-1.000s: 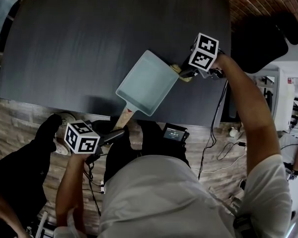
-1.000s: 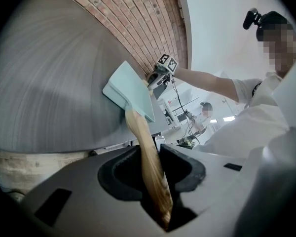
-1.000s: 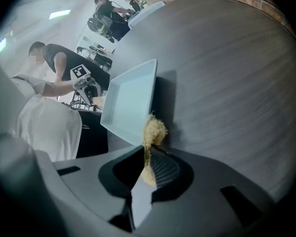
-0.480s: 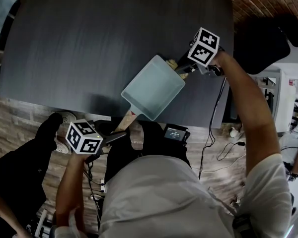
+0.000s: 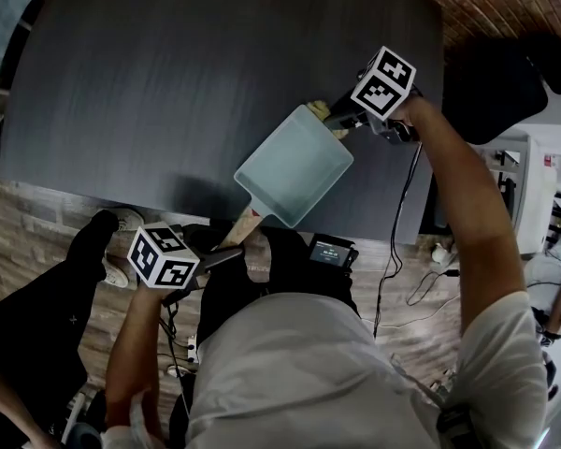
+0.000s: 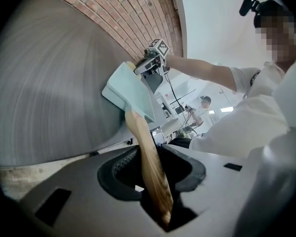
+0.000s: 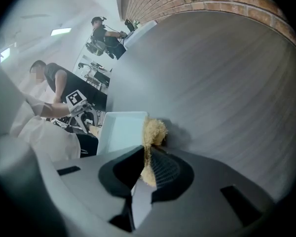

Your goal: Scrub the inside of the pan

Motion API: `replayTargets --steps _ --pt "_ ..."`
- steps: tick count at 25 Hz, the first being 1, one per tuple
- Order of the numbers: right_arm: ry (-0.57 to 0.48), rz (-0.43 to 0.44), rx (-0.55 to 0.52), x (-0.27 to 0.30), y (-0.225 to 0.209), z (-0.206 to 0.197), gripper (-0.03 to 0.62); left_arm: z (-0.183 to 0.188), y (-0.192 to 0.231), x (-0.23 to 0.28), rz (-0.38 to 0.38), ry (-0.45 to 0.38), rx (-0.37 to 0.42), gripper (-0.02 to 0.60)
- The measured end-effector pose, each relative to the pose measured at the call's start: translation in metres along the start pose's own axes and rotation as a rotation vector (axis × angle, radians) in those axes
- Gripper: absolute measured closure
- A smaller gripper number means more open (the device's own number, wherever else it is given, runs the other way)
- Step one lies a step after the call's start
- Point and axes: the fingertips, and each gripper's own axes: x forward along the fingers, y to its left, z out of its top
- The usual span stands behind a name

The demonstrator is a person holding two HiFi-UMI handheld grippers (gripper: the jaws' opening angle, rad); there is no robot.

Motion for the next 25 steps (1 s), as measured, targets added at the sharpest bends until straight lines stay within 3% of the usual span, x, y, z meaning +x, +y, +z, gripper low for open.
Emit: replayTargets --steps 6,13,25 --pt "-0.074 -0.065 -0.025 -0.007 -0.005 0.023 0.551 0.004 0.000 0.000 0.002 -0.006 -0.001 0.449" --pt "-0.262 -0.154 -0.098 -0.029 0.009 0.080 0.551 0.001 0.000 0.000 0.009 -0.028 -0.006 0.449" --pt "-0.118 -0.431 -0.224 -0.003 -0.002 0.108 0.551 0.006 0.001 0.009 0.047 -0.102 -0.034 0.451"
